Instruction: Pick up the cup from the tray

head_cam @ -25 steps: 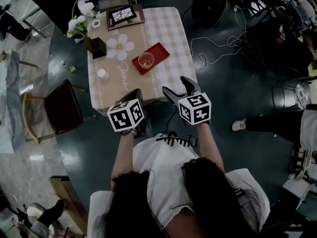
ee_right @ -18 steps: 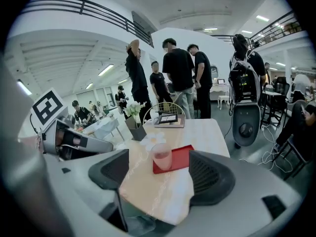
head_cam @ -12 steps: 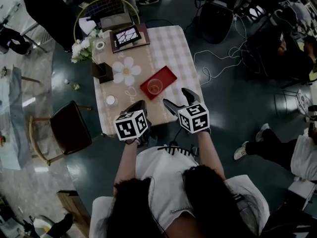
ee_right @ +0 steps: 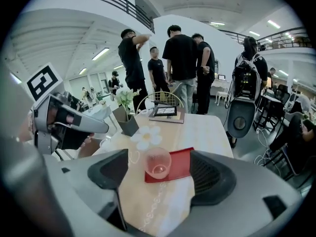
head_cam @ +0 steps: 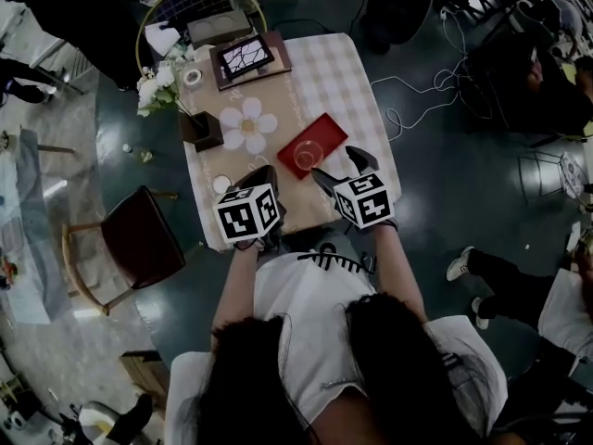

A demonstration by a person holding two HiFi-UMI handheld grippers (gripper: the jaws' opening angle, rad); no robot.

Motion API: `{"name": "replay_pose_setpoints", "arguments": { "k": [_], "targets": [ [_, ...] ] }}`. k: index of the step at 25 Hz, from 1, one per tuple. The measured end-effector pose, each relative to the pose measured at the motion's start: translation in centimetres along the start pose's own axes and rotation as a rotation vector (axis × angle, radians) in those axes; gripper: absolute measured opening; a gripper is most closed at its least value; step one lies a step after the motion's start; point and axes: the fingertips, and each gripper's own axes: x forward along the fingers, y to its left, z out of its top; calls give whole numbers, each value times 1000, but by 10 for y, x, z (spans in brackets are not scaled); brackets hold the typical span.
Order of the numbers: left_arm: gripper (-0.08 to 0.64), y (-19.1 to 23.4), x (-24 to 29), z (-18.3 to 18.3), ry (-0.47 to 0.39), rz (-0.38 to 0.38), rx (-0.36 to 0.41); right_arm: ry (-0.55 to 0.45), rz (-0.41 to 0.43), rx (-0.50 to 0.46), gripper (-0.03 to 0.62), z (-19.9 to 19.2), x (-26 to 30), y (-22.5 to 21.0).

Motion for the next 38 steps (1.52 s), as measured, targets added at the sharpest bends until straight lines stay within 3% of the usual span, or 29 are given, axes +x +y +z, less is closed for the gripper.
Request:
{"name": "replay_pose_setpoints", "arguments": {
  "k": [5, 10, 14, 19, 27, 38],
  "targets": [
    [8, 8, 2, 0, 18, -9, 7, 46, 3, -18, 377, 0, 19, 8],
    [8, 17, 8, -4, 47, -5, -5, 124, 21, -148, 402, -4, 45, 21],
    [8, 21, 10, -7, 56, 1, -22, 197, 40, -197, 405, -15, 67, 25],
    [8, 25, 16, -7, 69, 15, -22, 310, 44, -210, 403, -34, 91, 14],
    [8, 32, 23, -6, 85, 30, -45, 396, 88, -221, 402, -45, 114, 14],
    [8, 37, 32, -10, 117, 34, -44, 405, 98, -223, 396, -45, 117, 15]
  ]
}}
